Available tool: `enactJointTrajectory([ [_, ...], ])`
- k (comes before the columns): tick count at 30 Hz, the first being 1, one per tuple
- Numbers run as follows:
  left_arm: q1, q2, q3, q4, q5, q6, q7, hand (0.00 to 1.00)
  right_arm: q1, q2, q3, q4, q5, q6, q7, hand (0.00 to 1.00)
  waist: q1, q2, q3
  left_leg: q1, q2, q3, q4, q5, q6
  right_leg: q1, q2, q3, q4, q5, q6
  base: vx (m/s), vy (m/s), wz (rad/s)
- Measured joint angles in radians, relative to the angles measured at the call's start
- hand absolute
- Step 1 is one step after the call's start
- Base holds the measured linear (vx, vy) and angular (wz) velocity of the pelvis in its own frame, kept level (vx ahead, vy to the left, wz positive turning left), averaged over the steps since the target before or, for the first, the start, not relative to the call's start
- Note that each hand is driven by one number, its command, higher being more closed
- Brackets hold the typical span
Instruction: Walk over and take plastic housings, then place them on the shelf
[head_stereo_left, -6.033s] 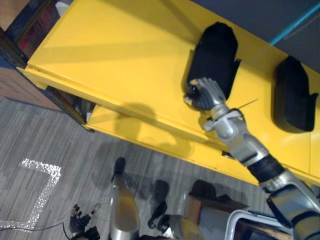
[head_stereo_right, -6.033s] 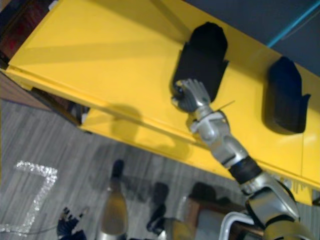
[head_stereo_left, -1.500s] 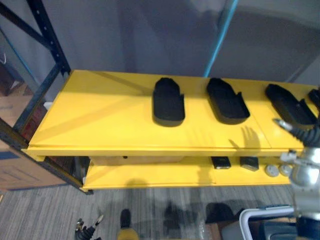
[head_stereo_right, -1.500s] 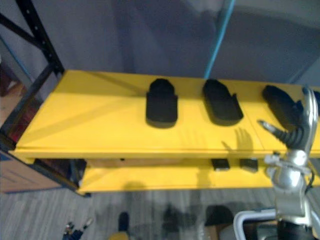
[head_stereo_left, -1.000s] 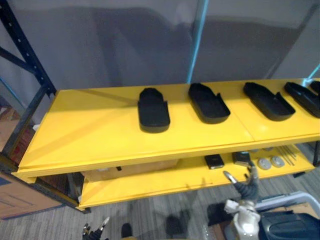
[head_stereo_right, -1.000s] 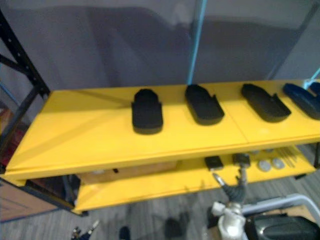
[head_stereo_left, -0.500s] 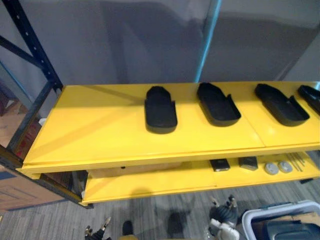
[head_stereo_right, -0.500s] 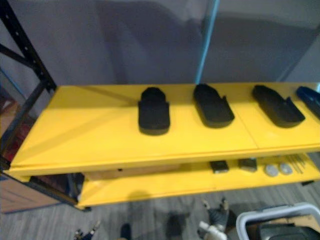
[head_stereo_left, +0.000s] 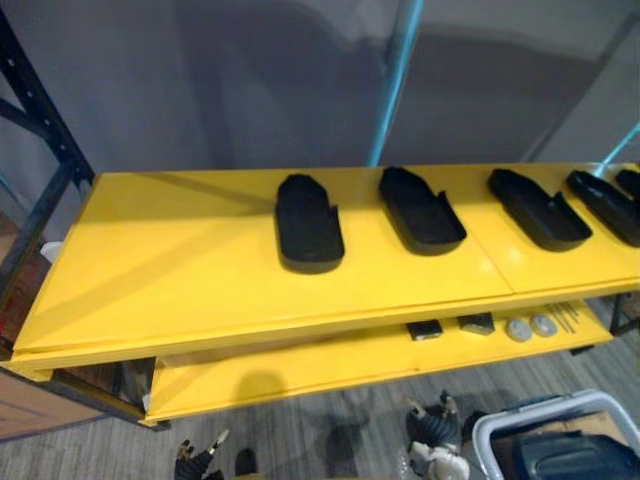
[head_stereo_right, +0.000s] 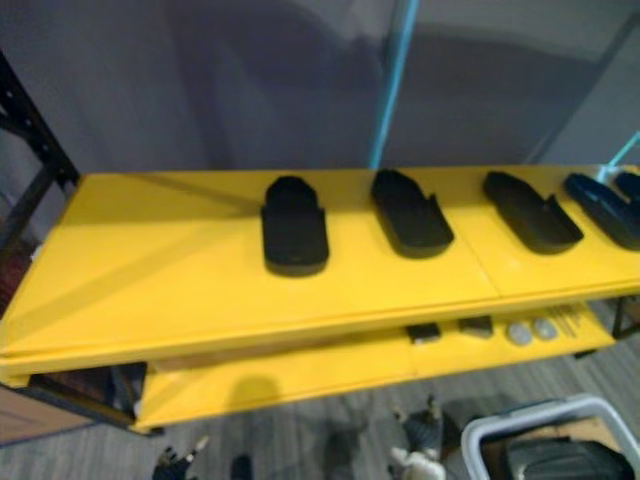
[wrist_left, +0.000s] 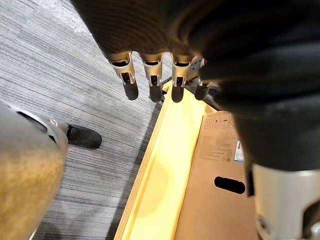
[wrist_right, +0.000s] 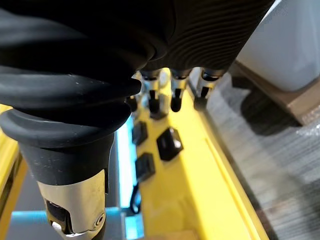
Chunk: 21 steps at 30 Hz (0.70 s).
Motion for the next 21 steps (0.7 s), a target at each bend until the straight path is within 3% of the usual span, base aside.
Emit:
enactJointTrajectory([
  [5,-0.017,-0.009,0.039,-0.002,-0.006,-0.001,0.0,0.0,-0.012,-0.007,-0.013,0.0,0.001,0.0,0.001,0.0,0.004,0.006,0.043,-0.014,0.001,-0.005,0.0,0.008,0.003,0.0,0.003,-0.014,0.0,0.001,-0.001,0.0,-0.01,0.08],
  [11,-0.02,-0.012,0.113,-0.004,-0.013,0.0,0.005,0.0,-0.008,-0.008,-0.027,-0.001,0.001,0.0,0.026,0.0,0.011,-0.023,0.074,-0.019,0.002,-0.009,0.0,-0.004,0.005,-0.006,0.007,-0.011,0.009,0.009,-0.022,0.03,-0.001,0.02],
  [21,-0.016,0.003,0.079,-0.003,0.012,0.001,0.009,0.0,-0.042,-0.009,-0.046,0.022,-0.002,0.001,0.041,0.0,0.03,-0.009,0.083,0.008,-0.001,-0.05,0.006,-0.012,0.013,-0.03,0.001,0.013,0.133,0.026,-0.053,0.06,0.032,0.1],
])
